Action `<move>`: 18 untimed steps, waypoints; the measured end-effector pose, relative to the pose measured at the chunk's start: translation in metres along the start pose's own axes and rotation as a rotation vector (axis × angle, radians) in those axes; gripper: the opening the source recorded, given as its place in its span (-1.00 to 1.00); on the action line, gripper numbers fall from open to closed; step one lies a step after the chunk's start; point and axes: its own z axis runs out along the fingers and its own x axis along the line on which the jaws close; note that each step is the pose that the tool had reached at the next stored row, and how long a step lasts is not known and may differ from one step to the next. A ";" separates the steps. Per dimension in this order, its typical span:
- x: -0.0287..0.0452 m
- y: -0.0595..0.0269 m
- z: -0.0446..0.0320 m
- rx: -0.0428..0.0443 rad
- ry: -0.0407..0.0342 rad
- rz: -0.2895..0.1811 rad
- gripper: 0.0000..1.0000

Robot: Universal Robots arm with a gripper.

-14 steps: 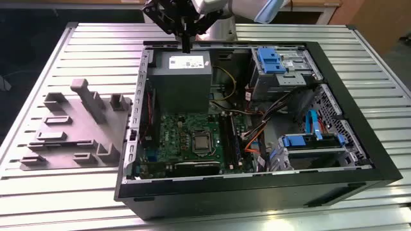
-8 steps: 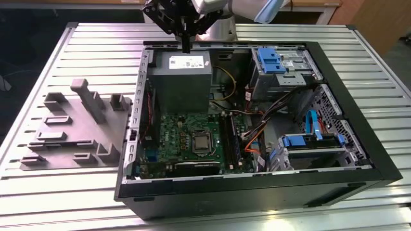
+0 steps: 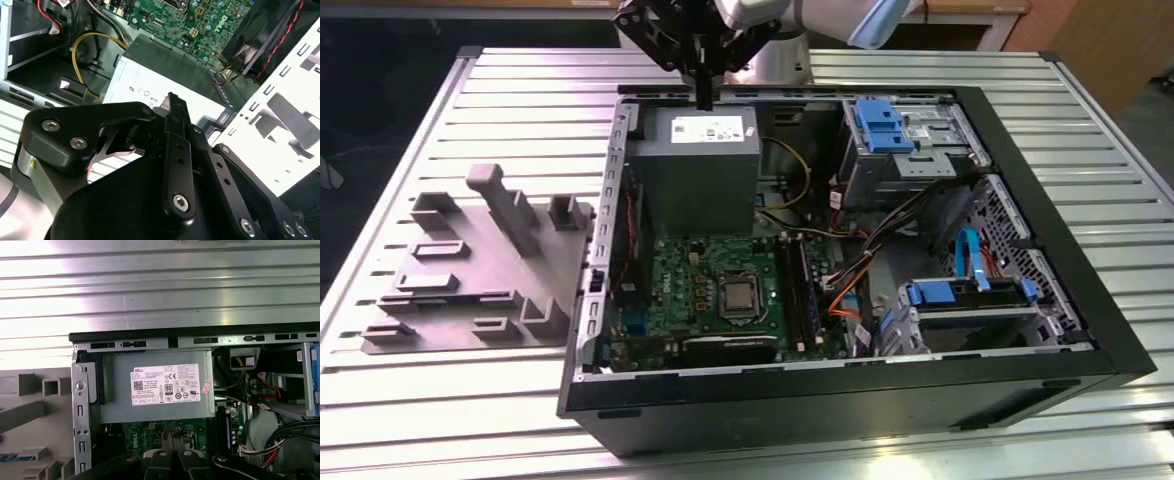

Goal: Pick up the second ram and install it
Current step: 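Reach for the second ram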

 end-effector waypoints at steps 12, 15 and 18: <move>0.0284 -0.0021 -0.0007 -0.0001 -0.0024 0.000 -0.80; 0.0394 -0.0029 -0.0010 -0.0003 -0.0036 0.000 -0.80; 0.0498 -0.0037 -0.0013 -0.0004 -0.0046 0.000 -0.80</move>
